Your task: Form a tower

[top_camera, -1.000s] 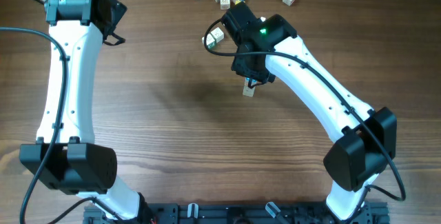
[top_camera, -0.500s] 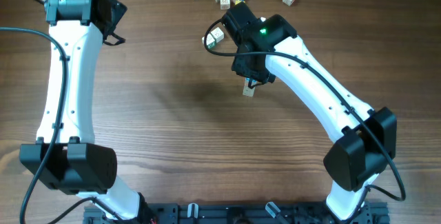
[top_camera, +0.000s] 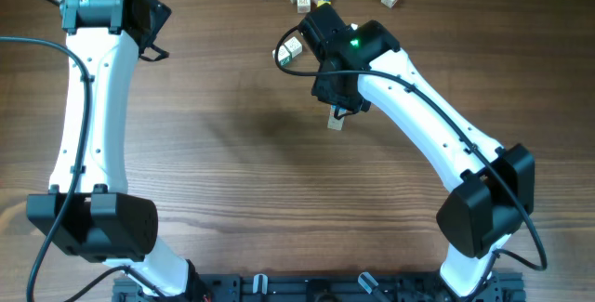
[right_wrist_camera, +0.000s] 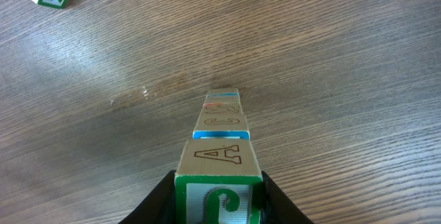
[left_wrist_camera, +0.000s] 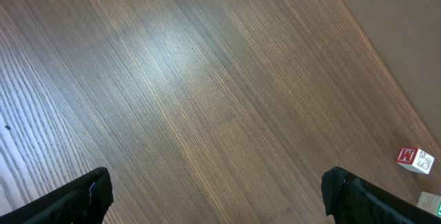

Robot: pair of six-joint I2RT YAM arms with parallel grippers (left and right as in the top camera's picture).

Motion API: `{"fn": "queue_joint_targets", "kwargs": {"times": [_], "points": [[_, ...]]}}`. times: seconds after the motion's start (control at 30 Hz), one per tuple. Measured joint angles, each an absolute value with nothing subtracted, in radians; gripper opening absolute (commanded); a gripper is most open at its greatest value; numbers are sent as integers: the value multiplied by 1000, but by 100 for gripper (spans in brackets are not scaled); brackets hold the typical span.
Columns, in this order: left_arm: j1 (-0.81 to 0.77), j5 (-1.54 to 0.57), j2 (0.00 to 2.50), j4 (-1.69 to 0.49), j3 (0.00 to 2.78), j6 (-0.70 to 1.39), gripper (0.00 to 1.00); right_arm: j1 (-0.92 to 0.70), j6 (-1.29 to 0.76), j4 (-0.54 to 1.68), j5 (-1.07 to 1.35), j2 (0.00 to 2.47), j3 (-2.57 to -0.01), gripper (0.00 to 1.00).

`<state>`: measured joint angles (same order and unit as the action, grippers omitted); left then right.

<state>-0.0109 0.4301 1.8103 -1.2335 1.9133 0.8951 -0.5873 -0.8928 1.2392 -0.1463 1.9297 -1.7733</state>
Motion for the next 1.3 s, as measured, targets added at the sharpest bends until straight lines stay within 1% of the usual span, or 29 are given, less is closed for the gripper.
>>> {"fn": "queue_joint_targets", "kwargs": {"times": [0.43, 0.63, 0.73, 0.8, 1.07, 1.3], "points": [[-11, 430, 1810, -1234, 1913, 895, 100, -587, -893, 1230, -146, 1930, -1769, 24], [-11, 430, 1810, -1234, 1913, 895, 100, -587, -893, 1213, -144, 1930, -1728, 24], [-11, 430, 1810, -1234, 1913, 895, 100, -587, -893, 1210, -142, 1930, -1728, 25], [-11, 430, 1810, -1234, 1913, 895, 100, -587, -893, 1210, -142, 1930, -1728, 28], [-11, 430, 1810, -1234, 1913, 895, 100, -587, -893, 1195, -138, 1930, -1726, 30], [-11, 430, 1810, -1234, 1913, 895, 100, -587, -892, 1196, -138, 1930, -1726, 28]]}}
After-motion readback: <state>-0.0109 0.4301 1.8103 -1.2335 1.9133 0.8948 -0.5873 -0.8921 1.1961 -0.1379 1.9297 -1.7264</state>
